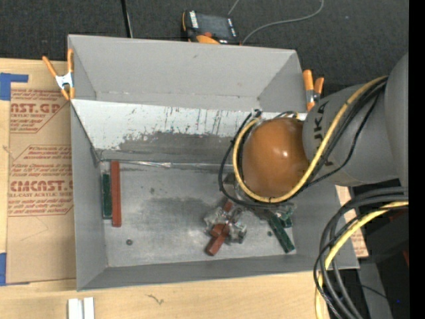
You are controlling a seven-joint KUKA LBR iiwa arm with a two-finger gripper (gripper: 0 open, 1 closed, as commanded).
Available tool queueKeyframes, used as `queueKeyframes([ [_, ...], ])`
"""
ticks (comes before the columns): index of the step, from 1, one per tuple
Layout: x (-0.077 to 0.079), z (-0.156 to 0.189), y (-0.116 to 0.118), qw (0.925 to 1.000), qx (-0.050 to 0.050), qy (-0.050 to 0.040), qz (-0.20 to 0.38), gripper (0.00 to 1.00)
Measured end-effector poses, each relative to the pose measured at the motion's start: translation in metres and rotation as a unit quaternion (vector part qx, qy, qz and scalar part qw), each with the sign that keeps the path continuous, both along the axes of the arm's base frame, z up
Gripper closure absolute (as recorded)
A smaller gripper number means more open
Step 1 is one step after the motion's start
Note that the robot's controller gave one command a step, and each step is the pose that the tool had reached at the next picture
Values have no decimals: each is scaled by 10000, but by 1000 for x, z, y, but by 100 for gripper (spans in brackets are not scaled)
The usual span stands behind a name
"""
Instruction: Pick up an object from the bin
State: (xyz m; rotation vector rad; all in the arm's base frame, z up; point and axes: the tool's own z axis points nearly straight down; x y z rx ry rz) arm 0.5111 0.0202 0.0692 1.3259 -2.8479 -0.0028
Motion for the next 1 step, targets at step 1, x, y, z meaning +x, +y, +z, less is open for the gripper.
queueKeyframes([
  [1,29,146,0,9999,0,-54,-157,100],
])
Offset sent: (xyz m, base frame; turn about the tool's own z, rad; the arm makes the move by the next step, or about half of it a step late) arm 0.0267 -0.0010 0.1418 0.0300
